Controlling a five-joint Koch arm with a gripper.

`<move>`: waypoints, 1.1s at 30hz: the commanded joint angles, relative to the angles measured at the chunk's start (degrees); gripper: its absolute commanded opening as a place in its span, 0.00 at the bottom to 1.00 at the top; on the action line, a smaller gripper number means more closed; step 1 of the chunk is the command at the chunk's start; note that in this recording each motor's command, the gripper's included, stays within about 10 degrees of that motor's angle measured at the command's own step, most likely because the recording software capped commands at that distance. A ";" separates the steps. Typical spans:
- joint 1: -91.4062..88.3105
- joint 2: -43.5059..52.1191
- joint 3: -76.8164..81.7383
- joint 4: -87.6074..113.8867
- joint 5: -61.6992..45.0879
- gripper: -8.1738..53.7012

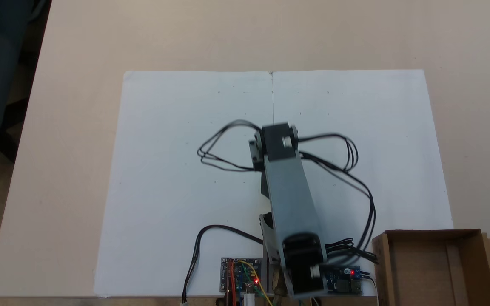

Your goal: Grasp a green dice and put it in the bin.

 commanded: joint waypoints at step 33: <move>3.34 12.39 12.30 -15.73 -3.34 0.83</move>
